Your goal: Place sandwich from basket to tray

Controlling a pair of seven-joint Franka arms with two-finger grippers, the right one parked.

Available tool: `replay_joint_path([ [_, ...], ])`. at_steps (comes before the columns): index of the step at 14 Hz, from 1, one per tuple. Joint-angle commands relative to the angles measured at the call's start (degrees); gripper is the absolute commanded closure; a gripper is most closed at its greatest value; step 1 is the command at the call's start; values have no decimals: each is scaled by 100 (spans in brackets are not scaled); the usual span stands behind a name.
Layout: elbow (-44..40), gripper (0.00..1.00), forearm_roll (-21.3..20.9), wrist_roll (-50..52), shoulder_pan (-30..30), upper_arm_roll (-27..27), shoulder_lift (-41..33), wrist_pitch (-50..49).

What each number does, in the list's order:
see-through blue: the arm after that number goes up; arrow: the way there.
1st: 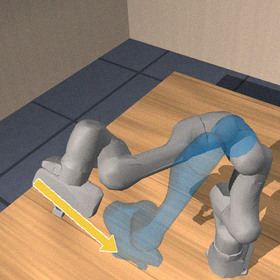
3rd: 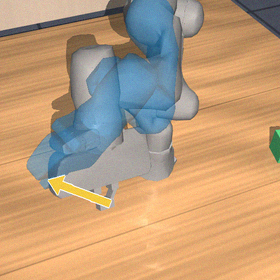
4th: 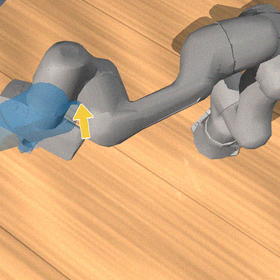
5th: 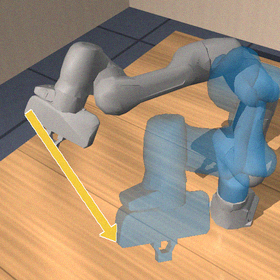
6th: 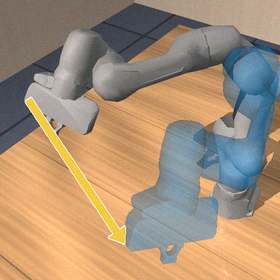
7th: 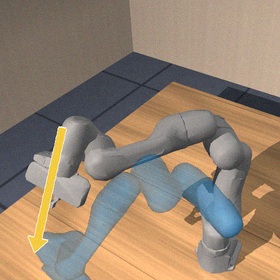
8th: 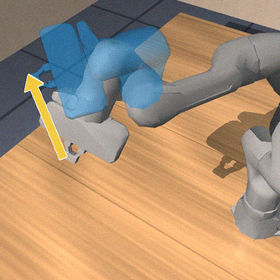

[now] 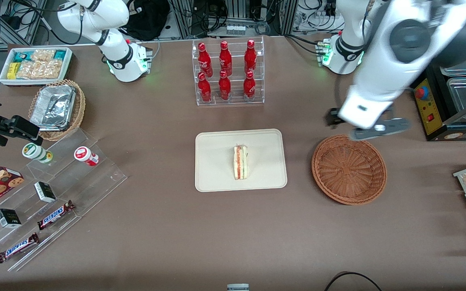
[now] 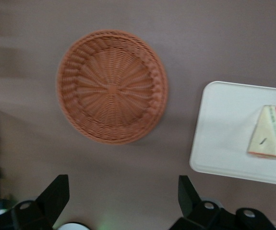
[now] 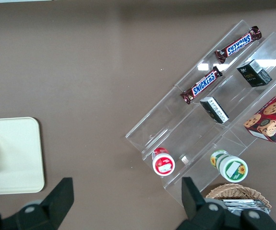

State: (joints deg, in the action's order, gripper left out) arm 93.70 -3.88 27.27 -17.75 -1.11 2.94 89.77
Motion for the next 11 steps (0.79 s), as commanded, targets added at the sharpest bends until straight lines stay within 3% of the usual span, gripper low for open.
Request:
replay_joint_path([
  [1, 176, 0, 54, -905, 682, -47, -478, -283],
  [6, 158, 0, 221, -2303, 1765, -38, -742, -609],
  [11, 26, 0, 221, -2420, 1889, -47, -585, -566],
])
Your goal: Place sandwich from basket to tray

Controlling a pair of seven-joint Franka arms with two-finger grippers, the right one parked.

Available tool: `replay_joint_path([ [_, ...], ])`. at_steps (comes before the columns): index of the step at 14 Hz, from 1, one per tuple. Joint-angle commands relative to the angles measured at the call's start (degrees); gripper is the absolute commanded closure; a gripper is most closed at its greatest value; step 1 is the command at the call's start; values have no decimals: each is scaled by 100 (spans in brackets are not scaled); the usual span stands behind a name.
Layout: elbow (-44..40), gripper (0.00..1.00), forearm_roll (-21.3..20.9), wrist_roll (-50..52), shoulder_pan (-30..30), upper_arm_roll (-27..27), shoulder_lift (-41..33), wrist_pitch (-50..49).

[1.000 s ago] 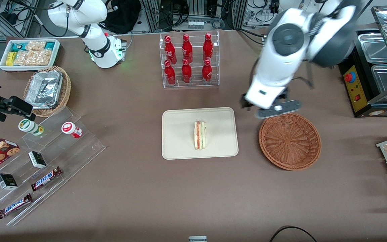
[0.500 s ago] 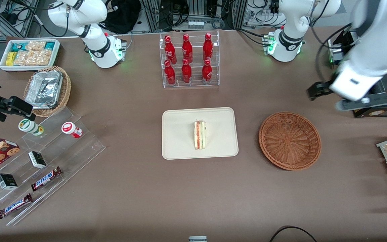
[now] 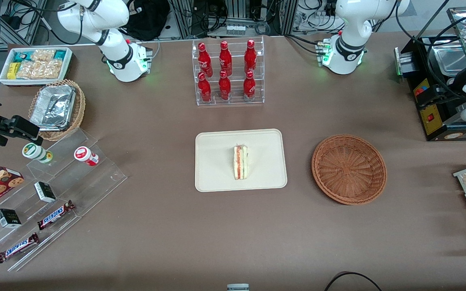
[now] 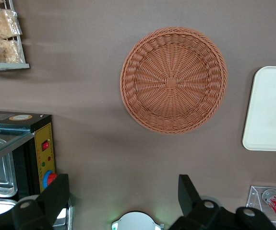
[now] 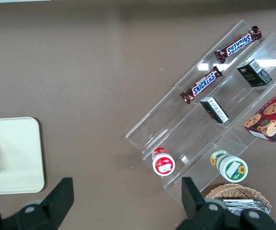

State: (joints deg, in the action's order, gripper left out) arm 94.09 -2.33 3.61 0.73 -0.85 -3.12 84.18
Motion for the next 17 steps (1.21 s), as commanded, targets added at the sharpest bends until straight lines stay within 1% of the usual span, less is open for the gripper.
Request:
replay_joint_path([
  [1, -48, 0, 66, -27, 24, -82, 126, 11],
  [9, -303, 0, 66, -62, -20, -126, 171, -33],
  [10, -303, 0, 83, -71, 76, -178, 163, -33],
  [11, -329, 0, 223, -80, 477, -535, 163, -33],
  [12, -460, 0, 355, -71, 733, -904, 163, -68],
  [17, -514, 0, 321, -97, 745, -908, 163, -112],
])
